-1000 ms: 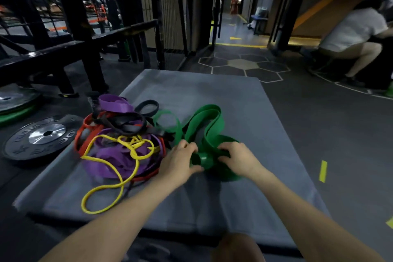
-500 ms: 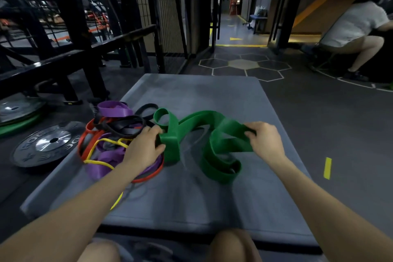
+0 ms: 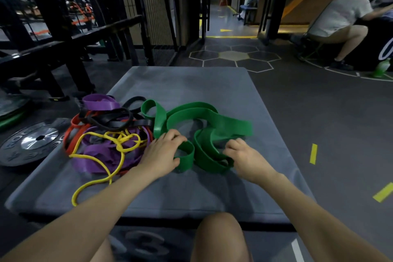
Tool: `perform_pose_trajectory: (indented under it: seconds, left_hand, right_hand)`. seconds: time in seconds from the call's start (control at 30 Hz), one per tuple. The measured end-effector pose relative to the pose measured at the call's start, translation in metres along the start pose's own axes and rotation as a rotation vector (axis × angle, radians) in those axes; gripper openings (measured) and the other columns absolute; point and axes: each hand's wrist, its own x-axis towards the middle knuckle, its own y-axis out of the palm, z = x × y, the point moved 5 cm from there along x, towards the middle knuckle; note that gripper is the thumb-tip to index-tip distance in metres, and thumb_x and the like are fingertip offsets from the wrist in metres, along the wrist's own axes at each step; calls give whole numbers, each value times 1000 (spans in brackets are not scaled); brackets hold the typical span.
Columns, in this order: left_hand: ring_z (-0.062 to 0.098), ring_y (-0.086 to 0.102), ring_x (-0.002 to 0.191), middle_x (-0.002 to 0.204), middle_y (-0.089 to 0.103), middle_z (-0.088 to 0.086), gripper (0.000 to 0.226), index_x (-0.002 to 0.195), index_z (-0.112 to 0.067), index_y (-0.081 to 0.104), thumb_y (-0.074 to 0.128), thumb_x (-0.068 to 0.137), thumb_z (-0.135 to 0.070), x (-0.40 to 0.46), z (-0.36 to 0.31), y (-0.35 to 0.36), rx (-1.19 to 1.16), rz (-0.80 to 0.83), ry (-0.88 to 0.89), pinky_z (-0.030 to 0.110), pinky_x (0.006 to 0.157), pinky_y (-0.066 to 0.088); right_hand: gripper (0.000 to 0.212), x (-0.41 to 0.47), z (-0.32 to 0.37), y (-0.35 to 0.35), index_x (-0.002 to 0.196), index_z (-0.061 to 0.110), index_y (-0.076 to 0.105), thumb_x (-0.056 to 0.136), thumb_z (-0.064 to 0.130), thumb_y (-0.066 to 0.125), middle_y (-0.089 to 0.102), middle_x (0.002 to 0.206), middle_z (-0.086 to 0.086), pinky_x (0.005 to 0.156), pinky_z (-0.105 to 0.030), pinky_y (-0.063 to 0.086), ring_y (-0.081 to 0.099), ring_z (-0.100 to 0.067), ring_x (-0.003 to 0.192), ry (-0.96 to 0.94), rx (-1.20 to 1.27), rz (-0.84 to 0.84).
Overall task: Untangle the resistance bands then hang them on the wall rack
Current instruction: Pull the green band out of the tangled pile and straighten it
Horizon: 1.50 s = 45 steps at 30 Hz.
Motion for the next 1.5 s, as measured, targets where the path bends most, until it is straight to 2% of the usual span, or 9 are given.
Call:
perform_pose_trajectory:
  seconds: [0.1,0.2,0.47,0.77,1.0,1.1,1.2,1.37,1.5]
  left_hand:
    - [15,43,121,130,40,-6,45,127,-24,49,59,83,-19,-1,-7,4,-10,12,-14,30,94,38]
    - [15,43,121,128,43,-6,43,125,-22,51,57,83,-14,-3,-7,6,-49,24,-29,31,98,37]
    - [16,41,123,132,37,-5,57,132,-25,43,66,80,-23,-8,-48,20,-74,51,117,33,101,37]
    - [18,42,111,112,46,-3,17,98,-20,62,64,84,-29,4,-63,29,-173,-19,-28,37,90,41]
    - [20,51,111,114,52,-1,23,109,-18,63,63,85,-18,8,-47,-5,-360,-39,72,36,96,41]
    - [8,48,114,124,51,-2,41,126,-19,54,59,87,-8,1,-42,-31,-496,-81,152,19,100,35]
    - [-10,43,110,124,43,-8,55,128,-21,50,60,79,2,-5,-41,-60,-608,-91,218,-1,94,28]
    - [-9,39,125,135,40,-13,78,128,-40,36,76,67,-13,-7,-37,-106,-787,0,261,9,102,33]
    - [1,49,120,124,53,-12,67,118,-40,40,82,68,-23,6,-39,-148,-842,-178,244,23,105,39]
  right_hand:
    - [38,-7,-2,10,106,5,58,71,7,43,46,116,-10,90,-39,43,42,-29,104,71,67,198]
    - [33,-8,-1,10,103,6,55,72,3,48,45,114,-7,86,-35,44,47,-28,107,162,194,286]
    - [31,-3,5,-2,115,8,63,88,6,48,63,117,-8,90,-26,43,58,-23,105,259,424,146]
    - [40,-18,8,4,119,10,60,80,0,56,63,116,-4,93,-23,44,59,-18,106,263,574,161]
    - [21,1,18,-25,90,11,61,75,10,75,59,80,1,76,-27,46,55,-10,75,257,769,25]
    - [26,16,30,-52,76,15,52,75,1,74,52,67,5,60,-17,44,49,1,57,234,940,-47]
    - [26,31,43,-77,72,14,50,77,0,71,52,64,-3,53,-18,45,50,-4,53,200,1068,-65]
    - [17,55,56,-123,71,11,53,83,3,64,58,57,4,50,-16,47,55,-3,50,151,1263,-167]
    - [15,74,77,-171,72,9,54,81,17,62,56,61,-2,50,-19,47,54,-8,52,63,1371,-201]
